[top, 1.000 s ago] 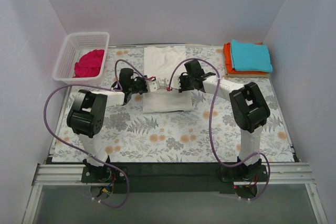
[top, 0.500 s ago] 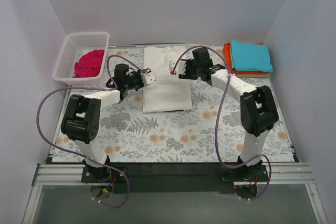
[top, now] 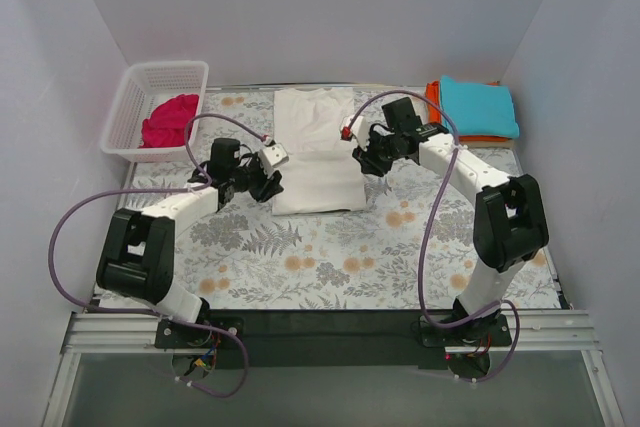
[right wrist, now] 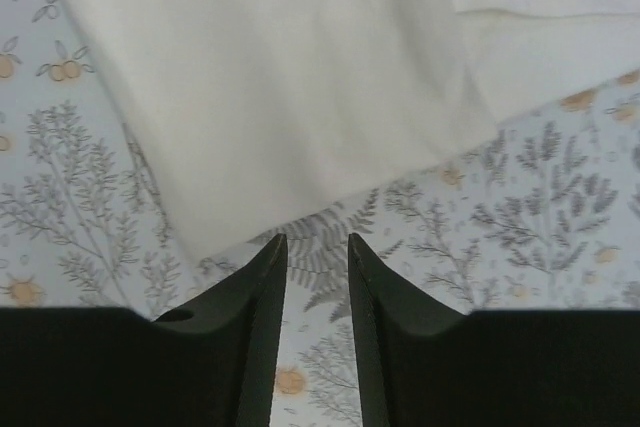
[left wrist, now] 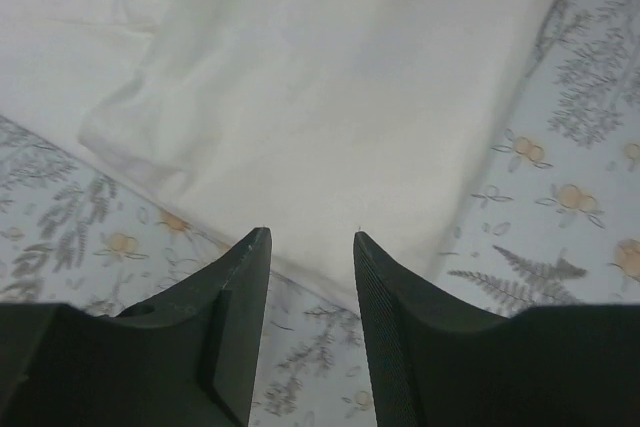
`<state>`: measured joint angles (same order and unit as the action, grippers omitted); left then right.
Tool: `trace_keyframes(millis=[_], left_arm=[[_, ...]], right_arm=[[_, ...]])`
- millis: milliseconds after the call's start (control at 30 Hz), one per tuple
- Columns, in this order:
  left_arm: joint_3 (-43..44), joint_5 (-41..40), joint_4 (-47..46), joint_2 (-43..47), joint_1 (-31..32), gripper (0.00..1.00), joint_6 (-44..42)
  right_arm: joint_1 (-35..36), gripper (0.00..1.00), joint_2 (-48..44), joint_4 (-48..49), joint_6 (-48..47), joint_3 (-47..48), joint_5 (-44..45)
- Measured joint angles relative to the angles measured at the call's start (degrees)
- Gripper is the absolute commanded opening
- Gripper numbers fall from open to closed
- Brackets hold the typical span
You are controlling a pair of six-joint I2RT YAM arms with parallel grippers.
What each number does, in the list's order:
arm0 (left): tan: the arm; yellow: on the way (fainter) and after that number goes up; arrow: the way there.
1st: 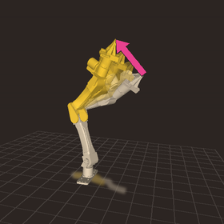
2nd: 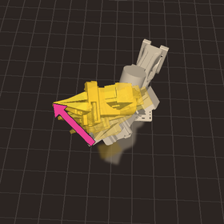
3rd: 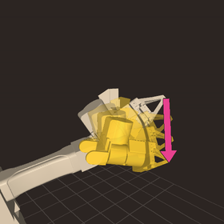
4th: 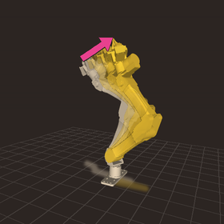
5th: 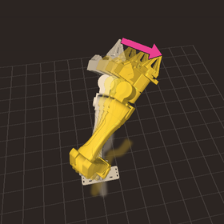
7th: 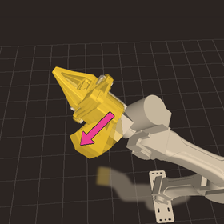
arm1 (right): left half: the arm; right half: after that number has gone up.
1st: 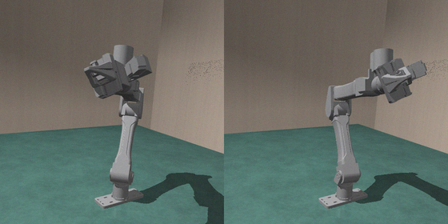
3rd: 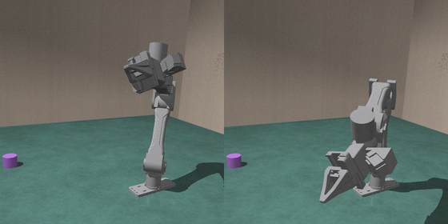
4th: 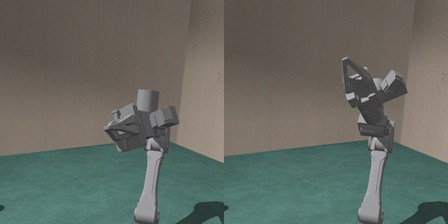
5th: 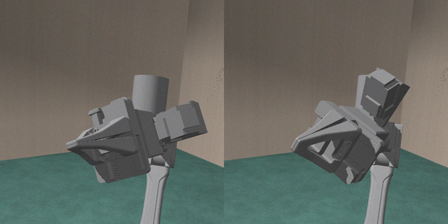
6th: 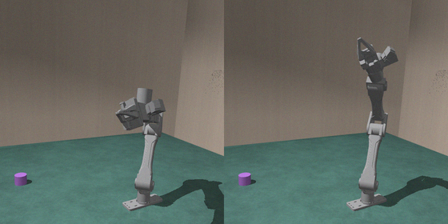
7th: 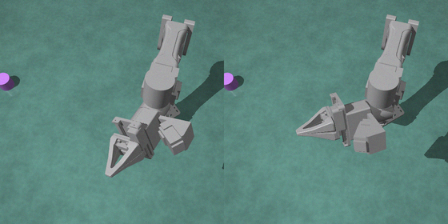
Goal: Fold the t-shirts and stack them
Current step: Fold the tshirt
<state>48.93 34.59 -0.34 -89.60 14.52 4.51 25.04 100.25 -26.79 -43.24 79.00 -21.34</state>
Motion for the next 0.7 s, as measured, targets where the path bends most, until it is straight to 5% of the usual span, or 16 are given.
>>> trace_keyframes(millis=[367,700], left_arm=[[-8.13,1.07,1.33,1.57,1.44,0.33,7.1],[-13.57,0.09,1.92,3.06,1.51,0.3,2.84]], right_arm=[[0.04,0.23,8.66,-2.36,9.05,-1.64,-8.24],[0.59,0.22,6.95,1.92,8.66,-11.32,-7.65]])
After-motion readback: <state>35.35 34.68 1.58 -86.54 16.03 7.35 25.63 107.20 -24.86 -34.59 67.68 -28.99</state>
